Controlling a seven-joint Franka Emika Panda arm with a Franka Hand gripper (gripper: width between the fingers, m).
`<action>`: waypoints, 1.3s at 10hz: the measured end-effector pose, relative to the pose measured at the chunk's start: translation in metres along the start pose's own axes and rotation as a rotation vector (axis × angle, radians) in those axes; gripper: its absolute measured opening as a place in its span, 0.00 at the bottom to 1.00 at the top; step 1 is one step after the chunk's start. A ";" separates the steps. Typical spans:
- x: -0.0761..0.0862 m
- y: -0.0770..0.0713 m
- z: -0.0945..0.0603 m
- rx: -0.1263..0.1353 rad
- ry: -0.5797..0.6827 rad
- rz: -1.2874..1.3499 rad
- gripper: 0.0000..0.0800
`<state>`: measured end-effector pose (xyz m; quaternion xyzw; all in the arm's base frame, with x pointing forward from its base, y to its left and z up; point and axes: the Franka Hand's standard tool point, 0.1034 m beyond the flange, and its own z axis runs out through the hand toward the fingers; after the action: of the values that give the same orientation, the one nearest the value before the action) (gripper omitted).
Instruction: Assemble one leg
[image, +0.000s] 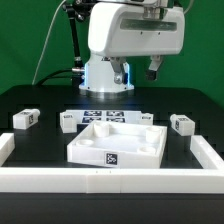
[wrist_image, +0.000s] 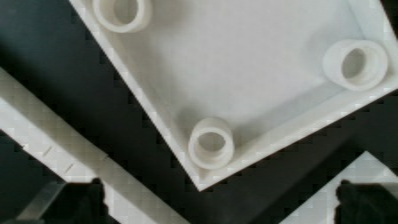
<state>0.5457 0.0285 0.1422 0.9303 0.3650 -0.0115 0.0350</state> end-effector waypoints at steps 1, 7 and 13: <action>0.000 0.000 0.000 0.000 -0.001 0.004 0.81; 0.000 -0.001 0.002 0.000 0.003 -0.013 0.81; -0.030 -0.010 0.043 0.062 0.009 -0.410 0.81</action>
Offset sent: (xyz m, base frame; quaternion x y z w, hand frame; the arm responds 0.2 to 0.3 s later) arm 0.0000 0.0000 0.0000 0.0000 0.0000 0.0000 1.0000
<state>0.5172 0.0122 0.1005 0.8371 0.5464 -0.0254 0.0017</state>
